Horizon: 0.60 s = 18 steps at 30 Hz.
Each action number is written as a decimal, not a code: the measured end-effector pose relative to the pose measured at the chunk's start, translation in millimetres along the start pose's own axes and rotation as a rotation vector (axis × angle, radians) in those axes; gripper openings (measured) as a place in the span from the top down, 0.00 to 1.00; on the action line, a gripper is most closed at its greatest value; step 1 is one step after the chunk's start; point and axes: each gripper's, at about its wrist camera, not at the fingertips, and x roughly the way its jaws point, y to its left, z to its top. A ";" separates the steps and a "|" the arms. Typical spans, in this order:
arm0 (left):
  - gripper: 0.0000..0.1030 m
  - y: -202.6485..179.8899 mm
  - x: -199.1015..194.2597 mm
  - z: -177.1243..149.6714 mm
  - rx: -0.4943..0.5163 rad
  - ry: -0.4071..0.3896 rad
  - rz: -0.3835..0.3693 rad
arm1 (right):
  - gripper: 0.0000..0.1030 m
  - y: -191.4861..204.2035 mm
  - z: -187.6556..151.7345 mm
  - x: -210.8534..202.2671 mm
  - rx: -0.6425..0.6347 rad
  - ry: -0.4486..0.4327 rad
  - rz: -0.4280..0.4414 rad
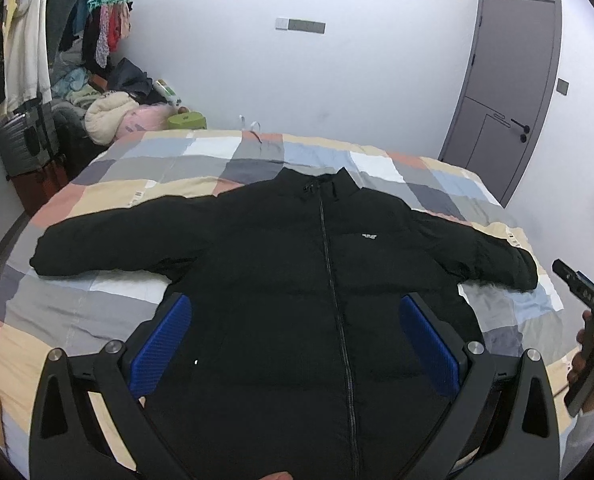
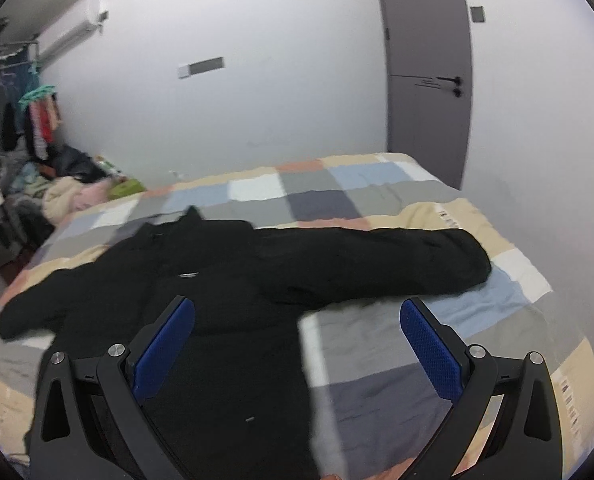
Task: Fold large clothes
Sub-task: 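Move the right gripper to the black jacket's sleeve cuff and grasp it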
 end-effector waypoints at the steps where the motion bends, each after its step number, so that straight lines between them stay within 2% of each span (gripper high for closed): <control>1: 0.00 1.1 4.6 -0.5 -0.006 0.007 0.004 | 0.00 -8.1 1.6 7.4 0.010 0.006 -0.010; 6: 0.00 7.6 22.2 -2.2 -0.029 0.019 0.016 | 0.00 -52.9 4.2 48.6 0.051 0.041 -0.032; 11: 0.00 7.7 26.8 -5.2 -0.034 0.032 0.020 | 0.00 -84.3 8.0 84.4 0.003 0.025 -0.105; 13: 0.00 6.1 29.4 -6.1 -0.030 0.022 0.023 | 0.00 -103.0 10.3 98.5 0.044 0.022 -0.073; 18: 0.00 2.7 40.2 -7.5 -0.047 -0.029 -0.044 | 0.00 -169.1 3.8 147.9 0.172 0.059 -0.058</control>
